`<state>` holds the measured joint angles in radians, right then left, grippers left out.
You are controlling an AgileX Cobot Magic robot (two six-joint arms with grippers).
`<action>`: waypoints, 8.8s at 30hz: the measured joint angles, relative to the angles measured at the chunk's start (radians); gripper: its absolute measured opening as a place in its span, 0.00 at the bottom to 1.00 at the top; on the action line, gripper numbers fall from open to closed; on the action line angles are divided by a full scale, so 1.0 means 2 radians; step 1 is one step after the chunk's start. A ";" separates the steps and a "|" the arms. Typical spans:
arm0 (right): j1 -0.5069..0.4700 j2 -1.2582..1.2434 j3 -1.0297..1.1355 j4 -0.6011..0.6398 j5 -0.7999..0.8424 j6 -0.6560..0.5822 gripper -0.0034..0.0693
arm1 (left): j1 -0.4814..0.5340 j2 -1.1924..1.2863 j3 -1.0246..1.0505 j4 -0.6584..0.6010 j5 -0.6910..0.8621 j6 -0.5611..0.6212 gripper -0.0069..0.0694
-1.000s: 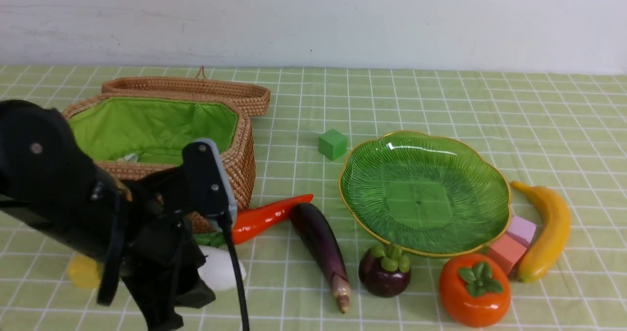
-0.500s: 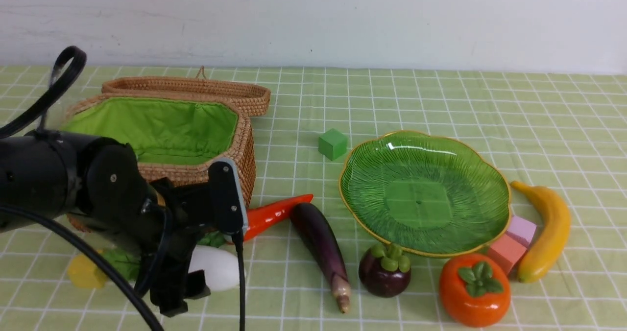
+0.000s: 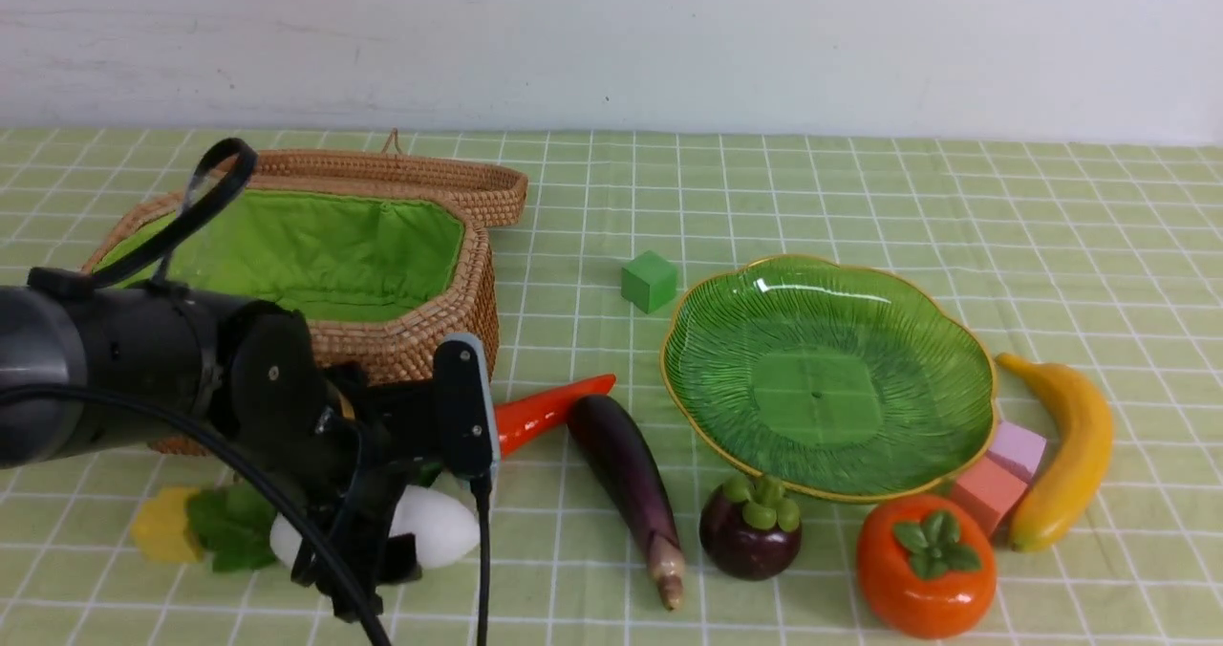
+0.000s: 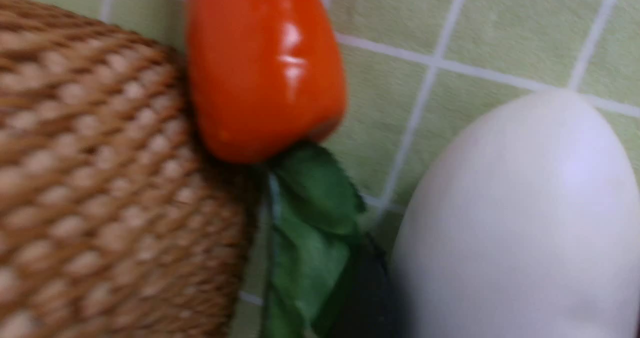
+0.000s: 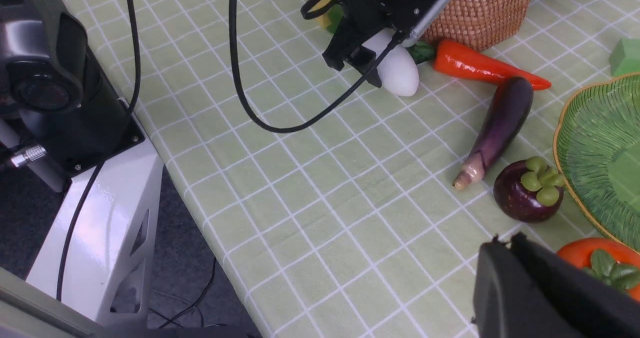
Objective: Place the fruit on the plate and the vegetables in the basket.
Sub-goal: Take a daikon with your left arm and place it on the basket on the left, then use the left arm to grab an eggplant and put it into the left basket, then use the left arm to grab a carrot and put it into the left basket
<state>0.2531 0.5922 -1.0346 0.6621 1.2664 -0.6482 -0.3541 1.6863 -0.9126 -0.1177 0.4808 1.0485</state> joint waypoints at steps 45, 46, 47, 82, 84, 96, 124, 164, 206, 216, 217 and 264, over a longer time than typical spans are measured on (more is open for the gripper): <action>0.000 0.000 0.000 0.024 -0.131 0.000 0.10 | -0.012 -0.127 -0.152 0.347 0.057 -0.311 0.78; 0.000 0.000 0.000 0.025 -0.131 0.000 0.10 | -0.005 -0.111 -0.161 0.349 0.057 -0.311 0.78; 0.000 0.000 0.000 0.025 -0.131 0.000 0.10 | 0.005 -0.091 -0.176 0.350 0.058 -0.312 0.78; 0.000 0.000 0.000 0.027 -0.230 0.000 0.13 | 0.024 -0.048 -0.215 0.307 0.059 -0.421 0.84; 0.000 0.000 0.000 0.027 -0.226 0.000 0.13 | 0.016 -0.064 -0.215 0.259 0.081 -0.445 0.72; 0.000 -0.001 0.000 0.027 -0.172 0.018 0.14 | -0.166 -0.055 -0.215 0.059 0.243 -0.507 0.07; 0.000 -0.013 0.000 0.027 -0.135 0.036 0.15 | -0.184 0.121 -0.215 0.123 0.065 -0.833 0.81; 0.000 -0.013 0.000 0.025 -0.142 0.036 0.17 | -0.184 -0.041 -0.218 0.127 0.206 -0.748 0.49; 0.000 0.005 0.000 0.040 -0.224 0.024 0.19 | 0.063 0.005 -0.217 0.306 0.068 -0.461 0.89; 0.000 0.005 0.000 0.040 -0.197 0.024 0.19 | -0.037 -0.049 -0.217 0.168 0.133 -0.490 0.38; 0.000 0.005 0.000 0.040 -0.192 0.024 0.19 | -0.041 -0.049 -0.217 0.164 0.133 -0.488 0.36; 0.000 0.005 0.000 0.025 -0.045 0.036 0.21 | -0.120 0.207 -0.349 0.221 0.178 -0.418 0.76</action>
<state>0.2531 0.6017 -1.0346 0.7126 1.1761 -0.5772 -0.5949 2.0995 -1.6102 0.3246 0.8377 0.2127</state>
